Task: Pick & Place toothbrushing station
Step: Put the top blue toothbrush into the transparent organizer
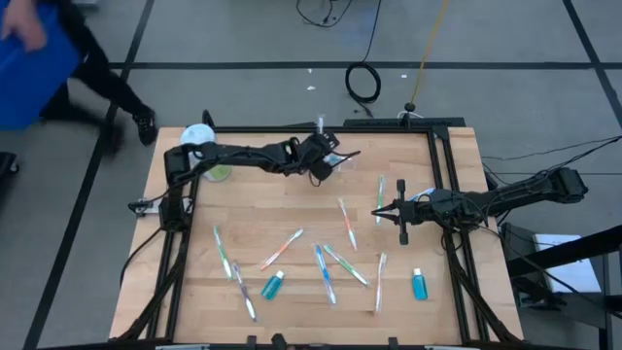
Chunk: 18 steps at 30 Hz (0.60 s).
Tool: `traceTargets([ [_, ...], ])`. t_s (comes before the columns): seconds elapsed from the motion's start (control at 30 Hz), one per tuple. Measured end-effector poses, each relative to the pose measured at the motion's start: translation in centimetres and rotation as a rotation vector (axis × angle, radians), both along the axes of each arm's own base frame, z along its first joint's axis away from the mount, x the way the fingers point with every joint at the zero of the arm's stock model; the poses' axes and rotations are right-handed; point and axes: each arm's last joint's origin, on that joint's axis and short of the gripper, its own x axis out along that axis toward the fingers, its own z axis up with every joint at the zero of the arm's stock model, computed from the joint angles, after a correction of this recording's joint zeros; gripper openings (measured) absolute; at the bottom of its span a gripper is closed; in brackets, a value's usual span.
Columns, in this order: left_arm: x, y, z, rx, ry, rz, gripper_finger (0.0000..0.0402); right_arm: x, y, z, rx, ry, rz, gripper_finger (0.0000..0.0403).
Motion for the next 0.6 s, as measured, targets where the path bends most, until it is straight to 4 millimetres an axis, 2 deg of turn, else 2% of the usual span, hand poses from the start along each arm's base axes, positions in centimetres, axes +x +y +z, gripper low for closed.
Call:
traceTargets([
  [0.2,-0.4,-0.8,3.1,-0.29,-0.108,0.052,0.0145,0.0,0.0,0.0,0.0,0.0,0.0,0.0006],
  [0.33,-1.4,-1.3,5.6,-0.347,-0.173,0.065,0.0145,0.0,0.0,0.0,0.0,0.001,0.0,0.0006],
  [0.43,-2.9,-1.8,8.2,-0.39,-0.242,0.11,0.0145,0.0,0.0,0.0,0.001,0.001,0.0,0.0006],
  [0.6,-6.5,-2.9,12.0,-0.582,-0.389,0.314,0.0145,0.0,0.0,-0.1,0.001,0.005,0.0,0.0006],
])
